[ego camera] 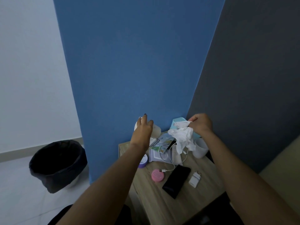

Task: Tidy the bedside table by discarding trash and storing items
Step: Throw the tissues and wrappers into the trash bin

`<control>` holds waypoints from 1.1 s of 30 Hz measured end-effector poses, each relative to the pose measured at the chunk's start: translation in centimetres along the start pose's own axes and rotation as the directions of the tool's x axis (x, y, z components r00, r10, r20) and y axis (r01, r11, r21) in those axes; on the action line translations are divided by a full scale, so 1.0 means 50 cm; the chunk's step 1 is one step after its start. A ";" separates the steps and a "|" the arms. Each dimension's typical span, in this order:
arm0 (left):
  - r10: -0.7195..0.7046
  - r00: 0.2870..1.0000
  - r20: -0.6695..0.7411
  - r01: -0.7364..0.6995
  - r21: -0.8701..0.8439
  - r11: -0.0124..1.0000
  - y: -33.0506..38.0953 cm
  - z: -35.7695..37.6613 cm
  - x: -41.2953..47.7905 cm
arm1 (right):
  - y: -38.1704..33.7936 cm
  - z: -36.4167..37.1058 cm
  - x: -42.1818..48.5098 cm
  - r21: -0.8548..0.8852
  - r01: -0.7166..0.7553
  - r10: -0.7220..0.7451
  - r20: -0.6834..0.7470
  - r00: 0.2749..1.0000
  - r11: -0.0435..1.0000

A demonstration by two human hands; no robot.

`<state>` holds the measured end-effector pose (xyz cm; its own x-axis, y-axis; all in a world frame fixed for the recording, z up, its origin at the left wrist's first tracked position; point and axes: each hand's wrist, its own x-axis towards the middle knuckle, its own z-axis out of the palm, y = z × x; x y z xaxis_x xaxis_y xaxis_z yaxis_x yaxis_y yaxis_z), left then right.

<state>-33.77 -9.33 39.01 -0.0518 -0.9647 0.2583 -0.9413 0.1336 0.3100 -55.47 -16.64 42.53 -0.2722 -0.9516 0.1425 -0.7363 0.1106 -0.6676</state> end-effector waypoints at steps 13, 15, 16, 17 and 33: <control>-0.322 0.944 -0.072 0.327 0.079 0.942 -0.383 -0.039 -0.165 | -0.201 0.375 -0.208 0.017 0.263 -0.252 0.348 0.903 0.965; -0.430 0.901 -0.055 0.434 0.081 0.897 -0.473 -0.015 -0.221 | -0.237 0.485 -0.270 0.053 0.269 -0.263 0.452 0.852 0.962; -0.490 0.871 -0.035 0.491 0.080 0.867 -0.517 -0.003 -0.249 | -0.251 0.543 -0.301 0.067 0.271 -0.267 0.510 0.818 0.960; -0.542 0.840 -0.014 0.541 0.071 0.838 -0.554 0.009 -0.274 | -0.260 0.594 -0.329 0.074 0.278 -0.272 0.550 0.790 0.958; -0.731 0.682 -0.029 0.730 0.082 0.678 -1.090 0.201 -0.122 | -0.532 1.198 -0.263 0.286 0.362 -0.460 0.487 0.743 0.887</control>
<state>14.49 -13.01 11.35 0.6620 -0.7491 -0.0240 -0.7037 -0.6322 0.3243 4.82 -24.23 14.63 0.4381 -0.8971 0.0570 -0.5744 -0.3281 -0.7499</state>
